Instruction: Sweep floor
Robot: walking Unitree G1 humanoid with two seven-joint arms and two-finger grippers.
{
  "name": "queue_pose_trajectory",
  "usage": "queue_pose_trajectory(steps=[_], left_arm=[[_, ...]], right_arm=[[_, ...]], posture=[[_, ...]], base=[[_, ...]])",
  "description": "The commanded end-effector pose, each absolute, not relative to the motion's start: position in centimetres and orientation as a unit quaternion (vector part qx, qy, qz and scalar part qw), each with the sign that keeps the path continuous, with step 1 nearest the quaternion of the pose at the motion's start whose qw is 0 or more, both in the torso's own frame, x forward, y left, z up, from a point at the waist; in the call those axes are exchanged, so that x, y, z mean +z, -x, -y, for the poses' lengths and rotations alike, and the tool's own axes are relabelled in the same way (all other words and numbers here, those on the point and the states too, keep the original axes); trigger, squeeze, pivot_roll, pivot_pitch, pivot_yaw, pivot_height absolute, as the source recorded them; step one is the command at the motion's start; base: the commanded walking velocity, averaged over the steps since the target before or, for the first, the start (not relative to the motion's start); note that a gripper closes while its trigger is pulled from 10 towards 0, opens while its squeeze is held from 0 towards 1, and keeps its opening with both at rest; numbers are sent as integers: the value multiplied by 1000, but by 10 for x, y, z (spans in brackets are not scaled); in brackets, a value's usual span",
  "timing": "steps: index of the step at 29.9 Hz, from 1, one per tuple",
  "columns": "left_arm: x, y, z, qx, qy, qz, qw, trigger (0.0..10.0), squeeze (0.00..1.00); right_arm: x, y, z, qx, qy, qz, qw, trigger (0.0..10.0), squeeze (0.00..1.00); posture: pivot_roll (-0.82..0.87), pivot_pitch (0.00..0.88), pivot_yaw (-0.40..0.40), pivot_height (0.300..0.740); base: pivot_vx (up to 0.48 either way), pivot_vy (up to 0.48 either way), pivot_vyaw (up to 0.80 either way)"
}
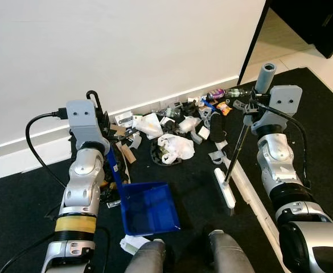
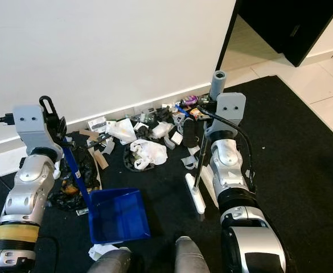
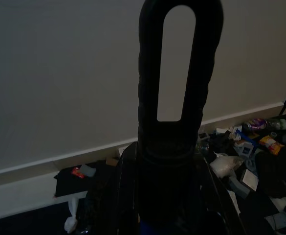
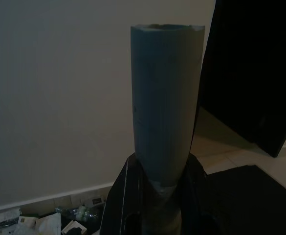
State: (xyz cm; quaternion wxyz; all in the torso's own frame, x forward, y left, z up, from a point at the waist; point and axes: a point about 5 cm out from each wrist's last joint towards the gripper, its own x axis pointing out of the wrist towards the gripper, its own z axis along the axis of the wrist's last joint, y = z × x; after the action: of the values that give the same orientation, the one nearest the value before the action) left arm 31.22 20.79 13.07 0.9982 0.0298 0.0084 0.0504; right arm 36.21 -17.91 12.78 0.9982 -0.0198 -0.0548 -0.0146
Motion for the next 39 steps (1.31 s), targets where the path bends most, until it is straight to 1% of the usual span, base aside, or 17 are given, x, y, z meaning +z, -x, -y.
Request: queue_pose_trajectory(steps=[1, 4, 19, 39], left_arm=[[128, -311, -208, 55, -27, -10, 998, 10000, 0], [128, -311, -208, 55, -27, -10, 998, 10000, 0], [128, -315, -208, 54, -24, -14, 998, 10000, 0], [127, -317, -211, 63, -19, -25, 997, 10000, 0]], right_arm=[[132, -362, 180, -16, 23, 70, 997, 10000, 0], [132, -362, 180, -16, 23, 70, 997, 10000, 0], [133, -362, 183, -21, 23, 72, 997, 10000, 0], [132, -361, 183, -23, 23, 73, 997, 10000, 0]], posture=[[16, 135, 59, 740], [15, 134, 60, 740], [12, 129, 64, 740], [11, 137, 68, 740]], base=[[0, -311, 0], [0, -350, 0], [253, -376, 0], [0, 0, 0]])
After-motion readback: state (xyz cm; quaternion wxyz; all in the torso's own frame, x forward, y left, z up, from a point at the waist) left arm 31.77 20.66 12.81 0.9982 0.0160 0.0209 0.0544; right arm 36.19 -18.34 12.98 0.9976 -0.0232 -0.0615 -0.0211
